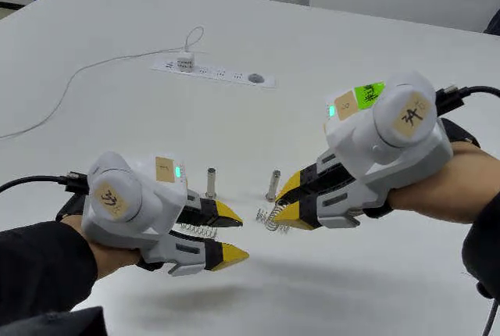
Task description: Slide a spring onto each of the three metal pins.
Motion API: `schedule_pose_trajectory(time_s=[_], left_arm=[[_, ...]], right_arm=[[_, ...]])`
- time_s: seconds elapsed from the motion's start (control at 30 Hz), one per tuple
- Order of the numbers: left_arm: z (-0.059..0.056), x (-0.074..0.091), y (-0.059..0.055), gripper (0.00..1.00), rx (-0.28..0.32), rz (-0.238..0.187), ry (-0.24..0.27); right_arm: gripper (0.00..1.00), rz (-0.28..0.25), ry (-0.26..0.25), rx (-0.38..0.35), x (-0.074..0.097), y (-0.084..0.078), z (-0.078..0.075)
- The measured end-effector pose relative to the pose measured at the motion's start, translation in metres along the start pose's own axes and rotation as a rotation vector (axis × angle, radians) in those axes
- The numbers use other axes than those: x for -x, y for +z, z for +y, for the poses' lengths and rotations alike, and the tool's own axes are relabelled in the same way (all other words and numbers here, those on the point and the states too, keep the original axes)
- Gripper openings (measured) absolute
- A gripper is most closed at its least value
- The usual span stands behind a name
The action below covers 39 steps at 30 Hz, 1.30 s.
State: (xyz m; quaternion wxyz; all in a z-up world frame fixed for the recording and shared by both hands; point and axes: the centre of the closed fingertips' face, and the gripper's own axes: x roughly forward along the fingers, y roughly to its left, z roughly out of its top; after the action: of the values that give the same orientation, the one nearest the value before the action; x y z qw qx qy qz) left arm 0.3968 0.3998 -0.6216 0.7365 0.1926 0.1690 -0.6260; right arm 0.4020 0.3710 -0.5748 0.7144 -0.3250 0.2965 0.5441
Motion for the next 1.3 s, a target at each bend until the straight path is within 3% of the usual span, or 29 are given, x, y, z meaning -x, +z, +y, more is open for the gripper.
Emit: schedule_pose_trajectory(time_s=[0.27,0.47,0.73,0.97,1.17,1.3], left_arm=[[0.014,0.014,-0.006,0.32,0.040,-0.003,0.044],[0.018,0.029,-0.013,0.36,0.060,0.011,0.071],[0.025,0.043,-0.019,0.39,0.107,-0.004,0.129],[0.030,0.047,-0.018,0.42,0.138,-0.026,0.167],[0.028,0.045,-0.021,0.44,0.146,-0.022,0.166],[0.030,0.046,-0.021,0.45,0.154,-0.025,0.173]], right_arm=[[0.12,0.018,-0.074,-0.053,0.024,-0.018,-0.024],[0.12,0.025,-0.116,-0.084,0.039,-0.028,-0.037],[0.12,0.043,-0.161,-0.116,0.054,-0.039,-0.054],[0.12,0.080,-0.196,-0.147,0.059,-0.056,-0.069],[0.12,0.130,-0.216,-0.186,0.057,-0.076,-0.082],[0.12,0.138,-0.206,-0.216,0.052,-0.084,-0.085]])
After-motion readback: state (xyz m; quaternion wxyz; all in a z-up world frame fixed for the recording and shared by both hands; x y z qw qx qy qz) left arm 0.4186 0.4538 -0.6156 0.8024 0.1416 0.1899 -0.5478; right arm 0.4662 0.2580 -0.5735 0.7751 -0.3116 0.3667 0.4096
